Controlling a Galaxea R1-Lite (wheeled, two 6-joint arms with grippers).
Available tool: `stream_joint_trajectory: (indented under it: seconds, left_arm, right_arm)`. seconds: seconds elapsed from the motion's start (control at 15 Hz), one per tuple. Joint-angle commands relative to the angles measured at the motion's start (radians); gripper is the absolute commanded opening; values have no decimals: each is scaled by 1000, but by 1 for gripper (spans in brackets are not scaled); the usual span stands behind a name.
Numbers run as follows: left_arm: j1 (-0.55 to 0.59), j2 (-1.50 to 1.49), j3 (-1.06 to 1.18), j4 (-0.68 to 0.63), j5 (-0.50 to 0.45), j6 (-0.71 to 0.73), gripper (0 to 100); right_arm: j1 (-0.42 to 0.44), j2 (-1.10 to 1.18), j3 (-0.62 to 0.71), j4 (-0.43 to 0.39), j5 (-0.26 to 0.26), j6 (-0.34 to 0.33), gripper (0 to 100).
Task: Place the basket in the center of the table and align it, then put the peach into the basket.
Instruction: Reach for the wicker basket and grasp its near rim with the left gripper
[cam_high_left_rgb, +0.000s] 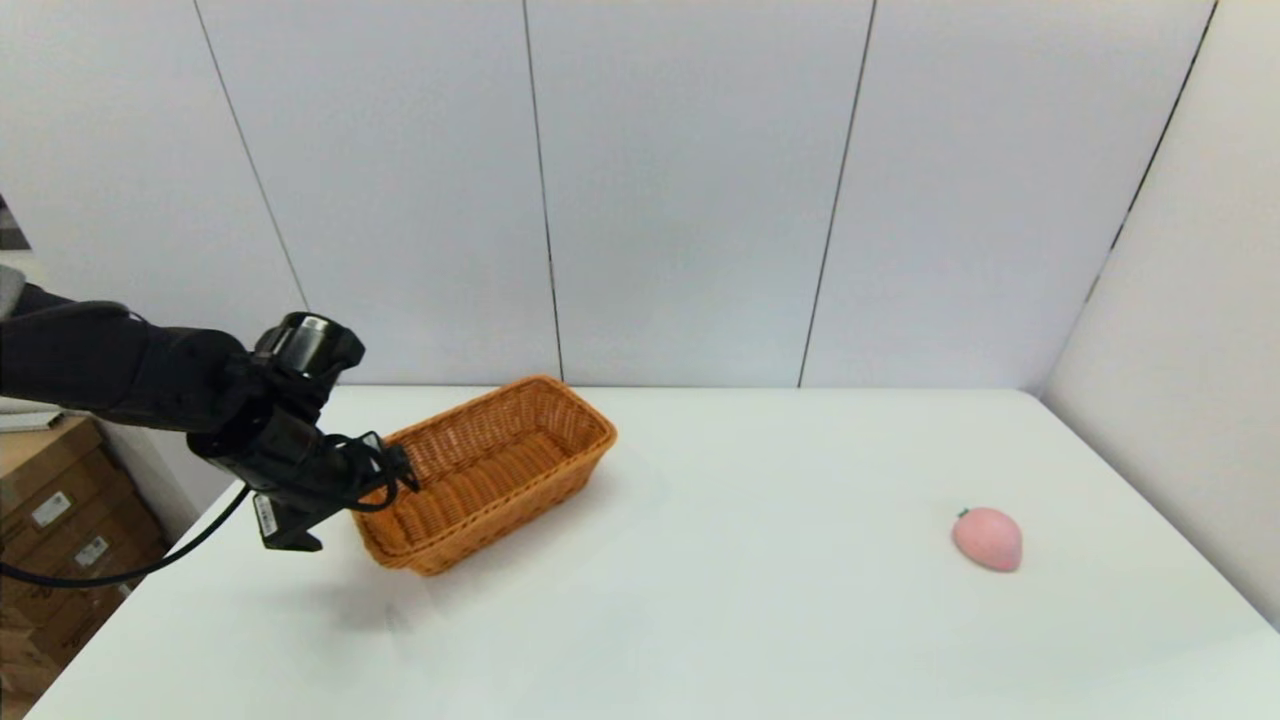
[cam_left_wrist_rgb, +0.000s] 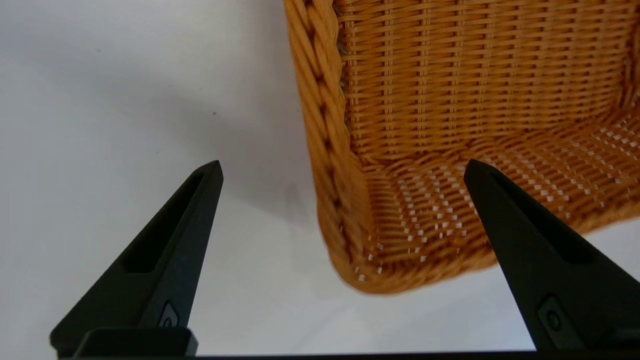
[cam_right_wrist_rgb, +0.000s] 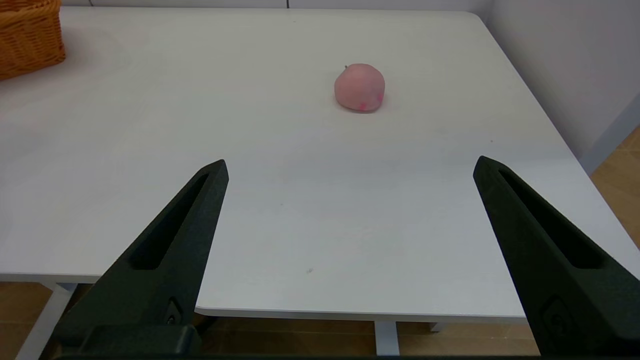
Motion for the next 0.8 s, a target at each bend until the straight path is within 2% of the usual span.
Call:
stream_joint_trajectory:
  seconds: [0.07, 0.27, 0.33, 0.8]
  left_arm:
    - [31, 128, -63, 16, -33, -19, 100]
    - [63, 172, -59, 21, -60, -22, 100]
    - [71, 178, -59, 21, -77, -22, 0]
    - [78, 217, -60, 21, -100, -22, 0]
  right_arm:
    - [0, 0, 0, 1, 0, 0, 100]
    - [0, 0, -1, 1, 0, 0, 100]
    - [0, 0, 0, 1, 0, 0, 100]
    - [0, 0, 0, 1, 0, 0, 100]
